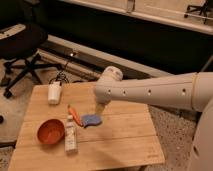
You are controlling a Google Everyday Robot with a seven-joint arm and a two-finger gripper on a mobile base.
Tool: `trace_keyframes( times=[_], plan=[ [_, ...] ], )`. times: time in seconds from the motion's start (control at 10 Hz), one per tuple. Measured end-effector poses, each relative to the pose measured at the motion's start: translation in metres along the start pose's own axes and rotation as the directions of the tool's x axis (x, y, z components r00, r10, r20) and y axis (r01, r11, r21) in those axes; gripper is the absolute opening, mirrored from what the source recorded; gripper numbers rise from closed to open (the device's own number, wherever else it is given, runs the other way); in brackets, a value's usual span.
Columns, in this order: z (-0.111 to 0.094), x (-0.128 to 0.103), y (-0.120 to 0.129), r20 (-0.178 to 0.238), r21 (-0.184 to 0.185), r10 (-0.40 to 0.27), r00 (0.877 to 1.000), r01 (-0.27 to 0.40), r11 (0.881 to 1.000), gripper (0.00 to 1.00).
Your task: Place the white sponge in the ceramic bowl
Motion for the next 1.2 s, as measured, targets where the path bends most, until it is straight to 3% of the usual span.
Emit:
trace_keyframes(
  times=[0.1, 0.3, 0.5, 0.6, 0.9, 1.2],
  plan=[
    [0.003, -0.002, 0.010, 0.017, -0.030, -0.050, 0.999, 0.050, 0.998, 0.80],
    [0.013, -0.010, 0.030, 0.047, -0.101, -0.154, 0.987, 0.158, 0.982, 0.80],
    [0.029, -0.004, 0.037, 0.030, -0.146, -0.210, 0.977, 0.212, 0.966, 0.80],
    [0.045, 0.004, 0.035, -0.005, -0.161, -0.244, 0.970, 0.241, 0.957, 0.80],
    [0.080, 0.015, 0.024, -0.091, -0.149, -0.269, 0.959, 0.254, 0.956, 0.80],
    [0.105, 0.009, 0.031, -0.135, -0.140, -0.257, 0.957, 0.238, 0.961, 0.80]
  ],
)
